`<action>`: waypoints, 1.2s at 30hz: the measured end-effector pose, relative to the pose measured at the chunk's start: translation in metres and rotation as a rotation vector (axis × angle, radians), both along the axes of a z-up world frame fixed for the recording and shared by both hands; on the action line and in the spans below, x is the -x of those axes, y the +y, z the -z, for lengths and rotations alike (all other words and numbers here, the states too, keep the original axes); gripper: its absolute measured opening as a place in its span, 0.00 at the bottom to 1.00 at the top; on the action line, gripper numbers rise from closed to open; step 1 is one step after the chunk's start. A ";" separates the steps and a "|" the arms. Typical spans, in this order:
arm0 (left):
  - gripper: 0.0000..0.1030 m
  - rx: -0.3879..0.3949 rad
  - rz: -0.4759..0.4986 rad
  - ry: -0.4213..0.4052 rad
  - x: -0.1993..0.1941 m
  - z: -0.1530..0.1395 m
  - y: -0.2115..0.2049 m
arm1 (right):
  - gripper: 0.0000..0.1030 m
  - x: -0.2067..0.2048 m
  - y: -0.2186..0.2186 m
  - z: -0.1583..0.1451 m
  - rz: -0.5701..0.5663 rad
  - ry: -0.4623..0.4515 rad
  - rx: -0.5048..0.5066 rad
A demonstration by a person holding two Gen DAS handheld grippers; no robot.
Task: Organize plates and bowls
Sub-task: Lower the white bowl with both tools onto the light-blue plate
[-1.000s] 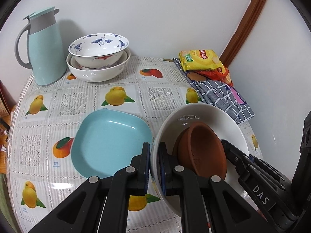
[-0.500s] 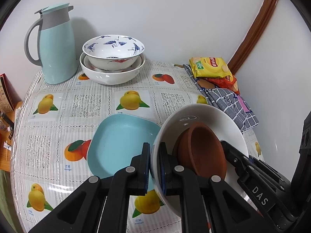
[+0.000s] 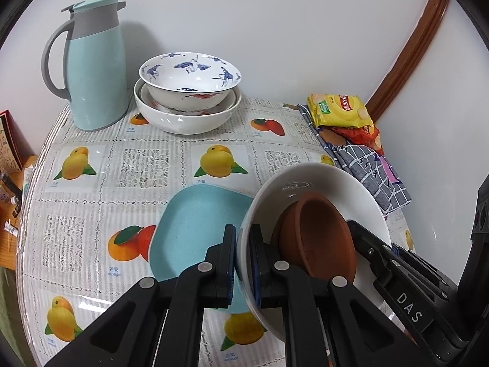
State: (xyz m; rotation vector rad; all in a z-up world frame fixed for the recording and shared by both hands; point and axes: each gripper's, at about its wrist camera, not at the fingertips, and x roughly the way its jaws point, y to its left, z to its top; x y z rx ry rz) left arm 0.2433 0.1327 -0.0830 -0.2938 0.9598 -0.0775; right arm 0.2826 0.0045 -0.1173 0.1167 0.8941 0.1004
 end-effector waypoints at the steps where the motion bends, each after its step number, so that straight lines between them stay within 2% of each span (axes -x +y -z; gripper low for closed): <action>1: 0.09 -0.001 -0.002 0.001 -0.001 0.001 0.002 | 0.09 -0.002 0.002 0.001 -0.002 0.002 0.000; 19: 0.09 -0.022 -0.056 0.059 -0.022 0.028 0.033 | 0.09 -0.035 0.029 0.038 -0.043 0.069 -0.027; 36: 0.09 -0.034 -0.075 0.132 -0.033 0.064 0.042 | 0.09 -0.053 0.034 0.078 -0.067 0.152 -0.042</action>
